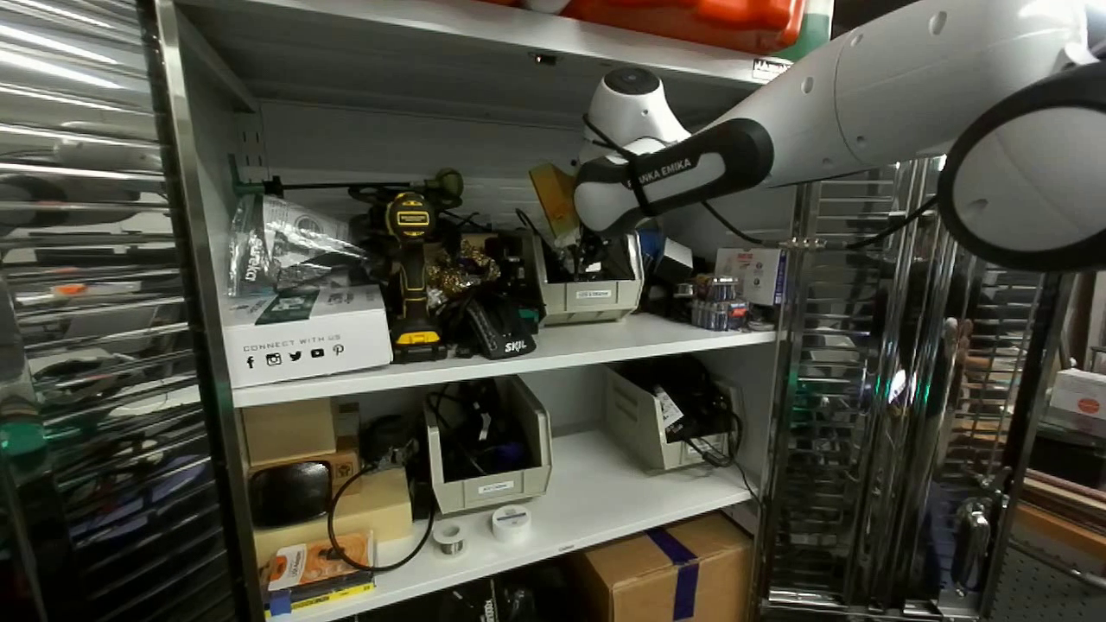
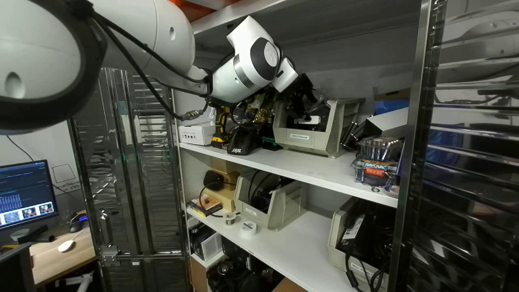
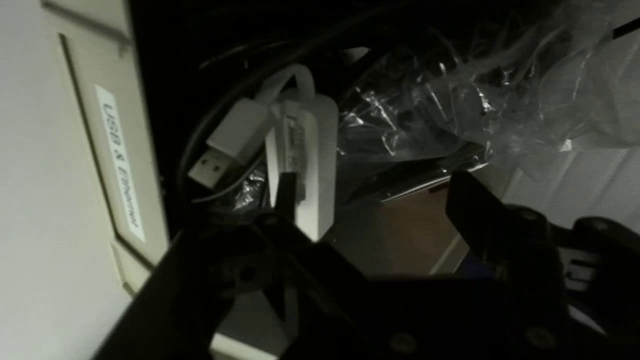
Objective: Put the white extension cable inside the compartment.
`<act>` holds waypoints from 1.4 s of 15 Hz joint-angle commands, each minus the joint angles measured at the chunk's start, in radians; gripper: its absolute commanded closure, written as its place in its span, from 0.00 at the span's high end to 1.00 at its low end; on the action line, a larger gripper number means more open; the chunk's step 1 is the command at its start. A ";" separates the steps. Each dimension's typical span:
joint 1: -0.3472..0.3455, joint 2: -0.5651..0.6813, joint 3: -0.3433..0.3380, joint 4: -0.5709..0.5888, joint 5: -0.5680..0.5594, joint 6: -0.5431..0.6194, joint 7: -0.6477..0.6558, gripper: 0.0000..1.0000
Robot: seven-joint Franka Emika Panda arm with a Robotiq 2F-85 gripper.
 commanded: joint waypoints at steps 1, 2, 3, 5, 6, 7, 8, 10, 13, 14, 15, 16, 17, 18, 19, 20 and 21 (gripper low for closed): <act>-0.021 0.028 0.015 0.111 0.023 -0.021 -0.032 1.00; -0.022 0.023 0.015 0.115 0.020 -0.022 -0.037 1.00; -0.022 0.013 0.019 0.109 0.017 -0.027 -0.055 1.00; -0.025 -0.008 0.038 0.081 0.026 -0.048 -0.106 1.00; -0.032 -0.021 0.057 0.064 0.039 -0.055 -0.144 1.00; -0.043 -0.035 0.084 0.044 0.057 -0.062 -0.191 1.00; -0.058 -0.053 0.118 0.023 0.081 -0.078 -0.247 1.00; -0.080 -0.072 0.160 -0.007 0.110 -0.098 -0.331 1.00; -0.109 -0.128 0.194 -0.078 0.122 -0.168 -0.446 1.00; -0.115 -0.153 0.188 -0.108 0.107 -0.174 -0.458 1.00; -0.114 -0.175 0.169 -0.136 0.086 -0.184 -0.452 1.00; -0.116 -0.201 0.151 -0.170 0.066 -0.196 -0.449 1.00; -0.122 -0.223 0.142 -0.199 0.053 -0.199 -0.453 1.00; -0.126 -0.244 0.132 -0.226 0.041 -0.194 -0.452 1.00; -0.135 -0.261 0.126 -0.251 0.035 -0.183 -0.452 1.00; -0.155 -0.281 0.141 -0.272 0.055 -0.198 -0.494 1.00; -0.176 -0.303 0.163 -0.293 0.085 -0.222 -0.555 1.00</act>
